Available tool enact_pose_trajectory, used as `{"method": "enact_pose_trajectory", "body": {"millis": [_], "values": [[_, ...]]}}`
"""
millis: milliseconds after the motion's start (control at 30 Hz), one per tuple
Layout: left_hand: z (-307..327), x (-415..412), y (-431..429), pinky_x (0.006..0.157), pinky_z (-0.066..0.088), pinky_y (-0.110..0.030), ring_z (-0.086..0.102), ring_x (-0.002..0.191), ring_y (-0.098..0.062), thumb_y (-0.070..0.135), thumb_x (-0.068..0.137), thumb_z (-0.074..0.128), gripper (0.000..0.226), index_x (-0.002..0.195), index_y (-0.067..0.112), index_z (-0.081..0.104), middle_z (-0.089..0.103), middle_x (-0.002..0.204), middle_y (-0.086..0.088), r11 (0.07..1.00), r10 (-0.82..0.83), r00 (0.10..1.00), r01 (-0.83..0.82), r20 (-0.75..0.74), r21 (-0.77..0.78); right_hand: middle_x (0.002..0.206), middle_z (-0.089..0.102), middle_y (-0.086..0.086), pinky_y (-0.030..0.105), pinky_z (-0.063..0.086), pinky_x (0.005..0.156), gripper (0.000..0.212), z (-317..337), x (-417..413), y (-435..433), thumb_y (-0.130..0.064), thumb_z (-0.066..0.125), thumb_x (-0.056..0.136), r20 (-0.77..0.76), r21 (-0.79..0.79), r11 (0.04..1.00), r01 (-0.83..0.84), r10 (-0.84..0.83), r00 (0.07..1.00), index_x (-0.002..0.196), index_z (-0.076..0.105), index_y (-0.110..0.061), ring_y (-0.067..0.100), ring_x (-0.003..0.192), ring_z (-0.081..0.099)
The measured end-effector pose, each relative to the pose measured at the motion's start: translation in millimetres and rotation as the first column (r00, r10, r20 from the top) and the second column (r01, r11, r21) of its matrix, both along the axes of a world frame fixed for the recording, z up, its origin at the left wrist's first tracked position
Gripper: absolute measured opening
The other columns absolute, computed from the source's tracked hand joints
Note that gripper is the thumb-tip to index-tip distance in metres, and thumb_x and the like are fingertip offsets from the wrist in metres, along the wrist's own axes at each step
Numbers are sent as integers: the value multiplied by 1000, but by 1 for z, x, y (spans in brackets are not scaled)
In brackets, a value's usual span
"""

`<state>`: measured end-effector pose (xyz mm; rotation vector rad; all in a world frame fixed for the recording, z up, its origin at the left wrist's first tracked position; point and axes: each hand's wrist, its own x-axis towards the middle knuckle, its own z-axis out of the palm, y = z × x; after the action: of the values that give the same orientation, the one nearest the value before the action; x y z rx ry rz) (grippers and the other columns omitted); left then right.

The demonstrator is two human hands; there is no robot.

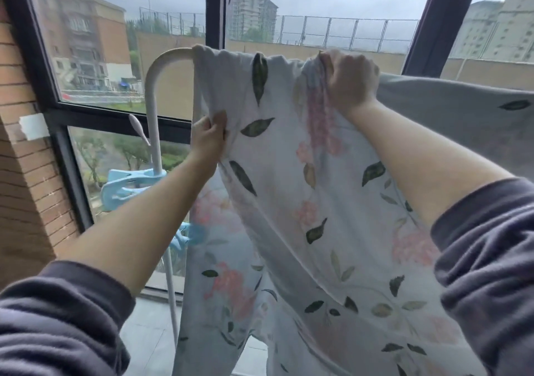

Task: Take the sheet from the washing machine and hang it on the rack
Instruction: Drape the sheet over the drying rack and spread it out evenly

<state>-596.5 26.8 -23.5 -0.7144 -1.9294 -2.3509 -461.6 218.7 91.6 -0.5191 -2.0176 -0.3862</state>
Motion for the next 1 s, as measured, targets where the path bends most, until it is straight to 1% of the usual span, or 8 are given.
{"method": "enact_pose_trajectory", "body": {"millis": [133,233,367,500,600,700,833,1000], "values": [[55,-11,-38,61,37,-21,54,76,-18,29,101,43,29,92,10,62,59,85,-8,945,323,929,-328,-182,0,94,68,20,37,44,75,45,0,5,1,-41,28,101,26,-9,1000,-13,13,1000,105,63,-12,38,89,63],[101,-42,-83,89,38,-30,56,112,-31,32,100,42,44,117,-5,58,60,120,-23,799,534,785,-590,-313,-117,96,67,22,38,41,77,48,2,7,3,-45,30,100,65,-28,999,-34,36,997,105,65,-12,38,90,62],[142,-68,-121,88,41,-37,56,111,-36,32,95,48,37,99,-3,62,62,117,-25,657,551,660,-721,-510,-223,90,67,23,37,35,68,48,6,14,7,-47,29,99,141,35,999,-7,2,990,100,64,-13,38,86,63],[155,-72,-133,84,45,-45,56,106,-42,28,96,52,31,103,0,62,61,113,-27,507,481,584,-794,-654,-336,82,67,16,34,37,66,55,4,19,9,-59,22,95,214,76,997,12,-28,976,85,57,-17,32,79,63],[134,-83,-124,89,44,-46,53,113,-45,36,95,52,43,118,0,52,55,123,-30,331,425,645,-764,-636,-554,87,64,14,39,43,71,57,-10,20,13,-62,26,92,218,167,986,29,-65,974,91,54,-13,28,76,61],[108,-88,-102,101,35,-46,42,127,-43,43,97,37,59,142,5,31,36,143,-27,263,401,738,-660,-543,-704,97,61,15,47,42,83,56,-20,22,20,-58,27,96,226,172,980,103,-141,964,108,51,-8,30,85,59],[106,-82,-64,103,28,-53,41,122,-42,21,91,43,43,129,0,43,41,132,-27,284,325,587,-808,-741,-516,102,58,16,50,38,89,50,-18,37,31,-51,28,98,228,150,975,165,-197,954,112,48,-8,31,91,56],[112,-12,17,97,31,-47,55,94,-31,22,92,34,29,102,8,57,61,104,-17,560,21,432,-752,-902,-347,115,55,13,47,35,93,46,-16,50,33,-47,37,96,281,141,988,57,-96,955,123,46,-11,31,100,52]]}}
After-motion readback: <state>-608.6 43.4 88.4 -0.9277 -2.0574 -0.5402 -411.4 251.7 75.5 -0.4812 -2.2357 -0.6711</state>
